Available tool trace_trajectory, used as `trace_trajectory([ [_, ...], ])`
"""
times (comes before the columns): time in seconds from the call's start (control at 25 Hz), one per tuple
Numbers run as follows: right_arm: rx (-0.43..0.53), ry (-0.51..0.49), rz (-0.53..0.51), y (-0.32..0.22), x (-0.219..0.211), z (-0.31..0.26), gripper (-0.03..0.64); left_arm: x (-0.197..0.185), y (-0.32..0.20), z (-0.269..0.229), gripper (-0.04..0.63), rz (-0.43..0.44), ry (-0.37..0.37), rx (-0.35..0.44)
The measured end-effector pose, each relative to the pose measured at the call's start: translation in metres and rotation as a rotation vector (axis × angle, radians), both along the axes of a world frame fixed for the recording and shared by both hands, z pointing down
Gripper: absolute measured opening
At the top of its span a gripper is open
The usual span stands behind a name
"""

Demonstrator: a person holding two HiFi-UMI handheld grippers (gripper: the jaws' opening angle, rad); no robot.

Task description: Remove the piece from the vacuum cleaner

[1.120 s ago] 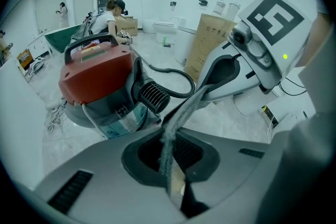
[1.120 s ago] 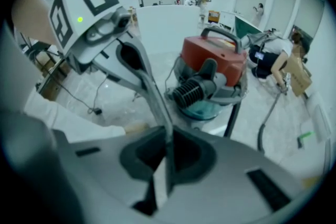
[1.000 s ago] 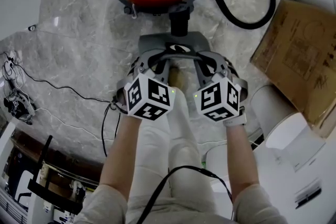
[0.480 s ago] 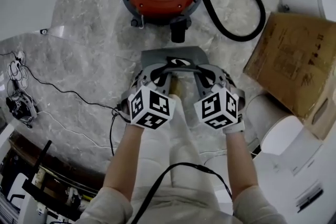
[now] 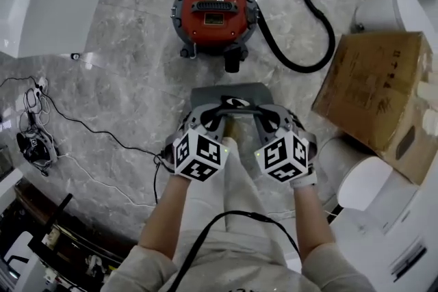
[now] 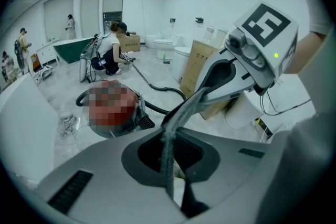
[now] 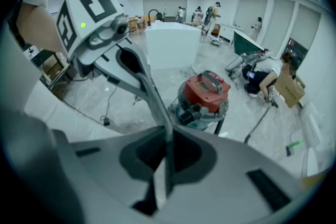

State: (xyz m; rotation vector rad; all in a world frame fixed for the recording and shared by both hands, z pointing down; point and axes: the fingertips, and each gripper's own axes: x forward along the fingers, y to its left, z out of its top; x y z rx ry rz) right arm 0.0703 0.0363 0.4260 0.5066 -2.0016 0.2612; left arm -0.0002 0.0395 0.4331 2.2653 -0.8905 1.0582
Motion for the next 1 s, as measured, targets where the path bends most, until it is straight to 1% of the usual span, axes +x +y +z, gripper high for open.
trace_trajectory([
  [0.08, 0.000, -0.012, 0.013, 0.003, 0.000, -0.012, 0.028, 0.000, 0.004, -0.013, 0.029, -0.028, 0.032, -0.016],
  [0.16, 0.007, -0.021, 0.017, 0.002, -0.001, -0.023, 0.028, -0.002, 0.004, -0.025, 0.029, -0.037, 0.038, -0.007],
  [0.4, 0.027, -0.027, 0.007, 0.005, -0.006, -0.057, 0.028, -0.006, 0.008, -0.056, 0.029, -0.027, 0.046, 0.016],
  [0.68, 0.021, -0.034, -0.020, 0.017, -0.004, -0.098, 0.029, -0.003, 0.018, -0.099, 0.029, 0.003, 0.038, 0.040],
  [0.88, 0.010, -0.048, -0.043, 0.022, -0.007, -0.124, 0.029, -0.005, 0.019, -0.126, 0.029, -0.007, 0.057, 0.055],
  [1.0, 0.004, -0.057, -0.062, 0.027, -0.007, -0.142, 0.028, -0.005, 0.022, -0.144, 0.029, 0.002, 0.070, 0.067],
])
